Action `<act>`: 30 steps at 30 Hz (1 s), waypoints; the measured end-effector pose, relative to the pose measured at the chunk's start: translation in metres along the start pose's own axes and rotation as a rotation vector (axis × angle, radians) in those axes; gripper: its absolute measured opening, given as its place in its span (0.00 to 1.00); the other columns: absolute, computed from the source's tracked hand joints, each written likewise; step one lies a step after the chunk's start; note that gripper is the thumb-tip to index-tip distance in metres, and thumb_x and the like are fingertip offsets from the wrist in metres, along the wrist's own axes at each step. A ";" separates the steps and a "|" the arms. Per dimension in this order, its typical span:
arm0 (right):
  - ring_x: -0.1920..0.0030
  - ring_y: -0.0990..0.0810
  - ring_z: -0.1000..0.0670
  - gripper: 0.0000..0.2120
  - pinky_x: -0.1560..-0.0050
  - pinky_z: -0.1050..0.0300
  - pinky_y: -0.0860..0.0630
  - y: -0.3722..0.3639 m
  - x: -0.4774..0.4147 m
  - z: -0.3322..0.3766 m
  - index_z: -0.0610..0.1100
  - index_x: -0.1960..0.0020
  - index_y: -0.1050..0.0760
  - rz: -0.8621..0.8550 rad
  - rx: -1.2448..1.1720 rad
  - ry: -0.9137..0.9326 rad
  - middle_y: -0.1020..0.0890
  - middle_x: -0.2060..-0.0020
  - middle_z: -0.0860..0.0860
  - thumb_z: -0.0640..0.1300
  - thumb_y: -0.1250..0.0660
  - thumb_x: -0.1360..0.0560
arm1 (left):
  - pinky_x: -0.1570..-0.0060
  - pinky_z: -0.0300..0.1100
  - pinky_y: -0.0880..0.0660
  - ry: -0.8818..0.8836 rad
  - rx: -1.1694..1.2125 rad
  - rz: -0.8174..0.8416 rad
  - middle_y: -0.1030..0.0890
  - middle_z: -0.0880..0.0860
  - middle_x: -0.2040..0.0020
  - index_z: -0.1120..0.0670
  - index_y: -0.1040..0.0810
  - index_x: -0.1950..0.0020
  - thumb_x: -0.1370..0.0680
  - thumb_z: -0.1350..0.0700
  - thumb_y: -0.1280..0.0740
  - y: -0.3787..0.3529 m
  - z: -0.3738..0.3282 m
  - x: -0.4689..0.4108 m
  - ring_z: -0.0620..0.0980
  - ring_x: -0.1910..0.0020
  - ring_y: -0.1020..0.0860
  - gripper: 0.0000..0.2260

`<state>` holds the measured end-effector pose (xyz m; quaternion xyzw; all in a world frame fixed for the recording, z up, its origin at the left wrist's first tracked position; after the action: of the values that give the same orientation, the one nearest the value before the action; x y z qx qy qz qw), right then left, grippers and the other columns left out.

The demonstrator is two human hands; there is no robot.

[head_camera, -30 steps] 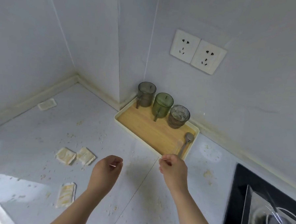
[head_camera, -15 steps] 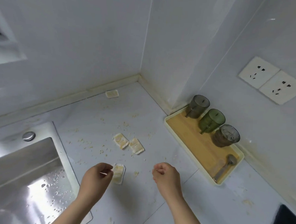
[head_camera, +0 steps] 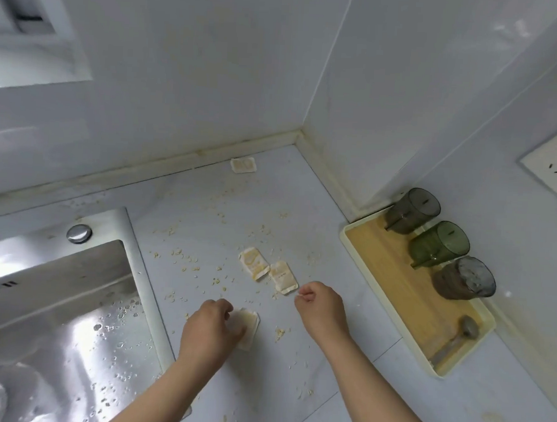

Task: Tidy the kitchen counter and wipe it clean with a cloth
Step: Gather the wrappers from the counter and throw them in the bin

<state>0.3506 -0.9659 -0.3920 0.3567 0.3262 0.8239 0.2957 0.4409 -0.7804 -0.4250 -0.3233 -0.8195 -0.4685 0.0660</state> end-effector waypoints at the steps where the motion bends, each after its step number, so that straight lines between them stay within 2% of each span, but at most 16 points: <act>1: 0.53 0.21 0.51 0.07 0.54 0.59 0.24 -0.001 -0.006 0.004 0.45 0.48 0.23 -0.001 0.028 0.015 0.19 0.53 0.51 0.42 0.36 0.25 | 0.61 0.38 0.31 -0.001 -0.037 0.008 0.24 0.48 0.49 0.51 0.24 0.43 0.26 0.44 0.33 -0.003 -0.002 -0.003 0.47 0.54 0.24 0.16; 4: 0.48 0.22 0.49 0.12 0.50 0.58 0.25 -0.008 -0.023 0.014 0.43 0.42 0.24 0.017 0.094 0.041 0.21 0.48 0.49 0.44 0.35 0.24 | 0.61 0.40 0.26 0.011 -0.159 0.009 0.27 0.48 0.55 0.52 0.25 0.52 0.27 0.43 0.35 -0.009 -0.007 -0.010 0.48 0.60 0.26 0.13; 6: 0.46 0.23 0.47 0.14 0.47 0.57 0.27 -0.014 -0.032 0.020 0.42 0.40 0.26 0.021 0.152 0.067 0.22 0.45 0.48 0.46 0.35 0.24 | 0.63 0.39 0.27 0.033 -0.181 -0.003 0.29 0.47 0.58 0.52 0.28 0.55 0.27 0.44 0.37 -0.011 -0.008 -0.012 0.48 0.61 0.28 0.12; 9: 0.46 0.24 0.45 0.15 0.49 0.55 0.28 -0.023 -0.042 0.024 0.42 0.41 0.27 0.005 0.239 0.078 0.25 0.45 0.46 0.49 0.34 0.25 | 0.67 0.37 0.34 0.003 -0.247 0.025 0.30 0.47 0.57 0.51 0.31 0.54 0.27 0.46 0.35 -0.013 -0.009 -0.014 0.48 0.59 0.29 0.10; 15: 0.44 0.24 0.45 0.17 0.49 0.54 0.27 -0.036 -0.051 0.020 0.44 0.39 0.30 0.013 0.294 0.029 0.26 0.43 0.47 0.48 0.32 0.26 | 0.64 0.36 0.34 -0.025 -0.200 0.056 0.29 0.45 0.56 0.47 0.28 0.55 0.26 0.46 0.33 -0.012 -0.009 -0.019 0.46 0.56 0.29 0.07; 17: 0.46 0.24 0.46 0.17 0.51 0.55 0.26 -0.038 -0.054 0.017 0.44 0.41 0.29 0.019 0.258 0.012 0.25 0.45 0.47 0.47 0.31 0.27 | 0.62 0.36 0.31 -0.032 -0.178 0.037 0.28 0.45 0.55 0.47 0.28 0.56 0.25 0.47 0.34 -0.013 -0.009 -0.020 0.46 0.56 0.29 0.06; 20: 0.51 0.22 0.47 0.12 0.59 0.58 0.29 -0.040 -0.057 0.012 0.43 0.48 0.26 0.030 0.205 -0.009 0.22 0.49 0.48 0.47 0.30 0.28 | 0.62 0.38 0.27 -0.017 -0.130 0.005 0.24 0.45 0.57 0.48 0.29 0.54 0.25 0.49 0.35 -0.016 -0.007 -0.021 0.46 0.59 0.26 0.06; 23: 0.57 0.24 0.48 0.07 0.62 0.58 0.31 -0.039 -0.054 0.009 0.46 0.56 0.28 0.014 0.145 0.004 0.23 0.54 0.49 0.46 0.31 0.28 | 0.67 0.36 0.32 -0.024 -0.110 0.013 0.23 0.45 0.60 0.48 0.29 0.54 0.25 0.47 0.35 -0.018 -0.007 -0.023 0.45 0.61 0.24 0.06; 26: 0.63 0.26 0.50 0.09 0.66 0.57 0.33 -0.033 -0.048 0.004 0.46 0.61 0.31 -0.025 0.055 0.013 0.24 0.62 0.51 0.44 0.32 0.26 | 0.70 0.33 0.35 -0.066 -0.153 0.034 0.24 0.45 0.61 0.48 0.27 0.59 0.24 0.50 0.35 -0.019 -0.009 -0.026 0.46 0.61 0.24 0.05; 30: 0.69 0.29 0.54 0.12 0.71 0.60 0.35 -0.021 -0.038 -0.003 0.46 0.64 0.33 -0.048 -0.097 0.013 0.25 0.67 0.53 0.43 0.30 0.27 | 0.70 0.31 0.39 -0.095 -0.057 -0.022 0.27 0.45 0.62 0.49 0.25 0.60 0.24 0.50 0.33 -0.007 -0.016 -0.040 0.44 0.64 0.28 0.06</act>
<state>0.3755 -0.9814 -0.4243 0.3287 0.2961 0.8338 0.3303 0.4653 -0.8143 -0.4379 -0.3377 -0.8117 -0.4764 0.0127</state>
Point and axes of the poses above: each hand's wrist, its own x-axis away from the middle knuckle, its own y-axis out of the back of the hand, z = x × y, the point moved 3 cm from there along -x, towards the middle knuckle
